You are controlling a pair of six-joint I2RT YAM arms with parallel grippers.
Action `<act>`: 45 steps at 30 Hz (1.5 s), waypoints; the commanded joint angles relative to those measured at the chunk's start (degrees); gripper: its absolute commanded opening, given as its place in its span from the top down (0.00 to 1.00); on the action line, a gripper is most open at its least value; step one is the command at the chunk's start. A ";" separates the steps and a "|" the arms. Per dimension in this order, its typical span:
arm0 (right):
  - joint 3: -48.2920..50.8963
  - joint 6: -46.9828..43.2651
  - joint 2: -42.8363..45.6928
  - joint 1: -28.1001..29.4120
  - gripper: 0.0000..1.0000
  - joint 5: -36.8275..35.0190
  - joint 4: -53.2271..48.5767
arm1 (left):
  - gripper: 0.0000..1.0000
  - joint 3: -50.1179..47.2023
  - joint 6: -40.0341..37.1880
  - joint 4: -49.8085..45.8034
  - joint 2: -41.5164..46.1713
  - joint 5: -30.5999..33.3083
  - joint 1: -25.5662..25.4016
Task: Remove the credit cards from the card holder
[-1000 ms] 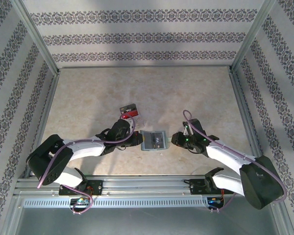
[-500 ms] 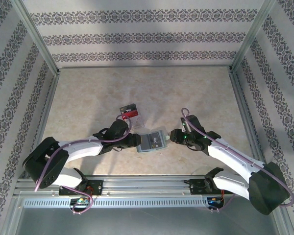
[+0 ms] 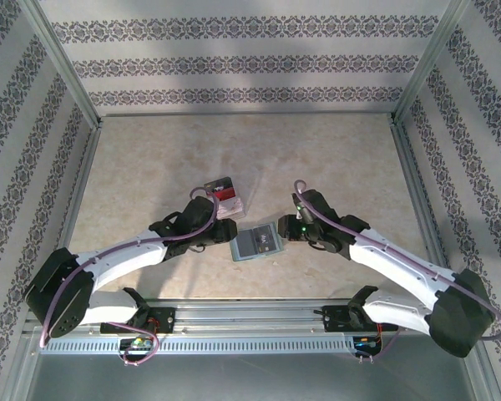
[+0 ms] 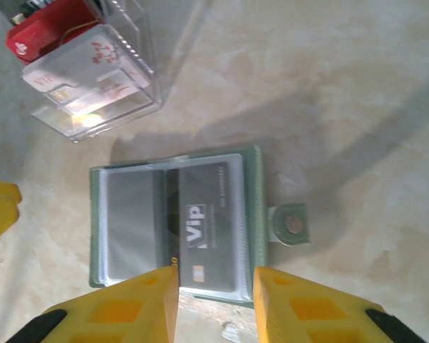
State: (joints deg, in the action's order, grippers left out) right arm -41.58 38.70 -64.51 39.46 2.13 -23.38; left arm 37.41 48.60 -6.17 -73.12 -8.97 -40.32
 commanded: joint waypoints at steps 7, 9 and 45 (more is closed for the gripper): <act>-5.54 -2.60 -12.16 1.08 0.68 3.23 1.09 | 0.60 4.58 2.20 6.28 -9.54 0.03 -3.96; -6.36 -3.19 -14.80 0.98 0.69 3.92 1.35 | 0.65 5.02 2.25 6.85 -11.57 -0.93 -4.07; -0.17 -0.62 -25.32 -5.79 0.82 10.17 10.35 | 0.68 14.99 1.50 5.25 -26.66 -14.01 -3.98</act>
State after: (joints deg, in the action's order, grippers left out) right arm -43.31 37.56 -90.54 34.37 12.97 -12.45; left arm 50.81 49.65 -1.65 -98.56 -21.69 -43.55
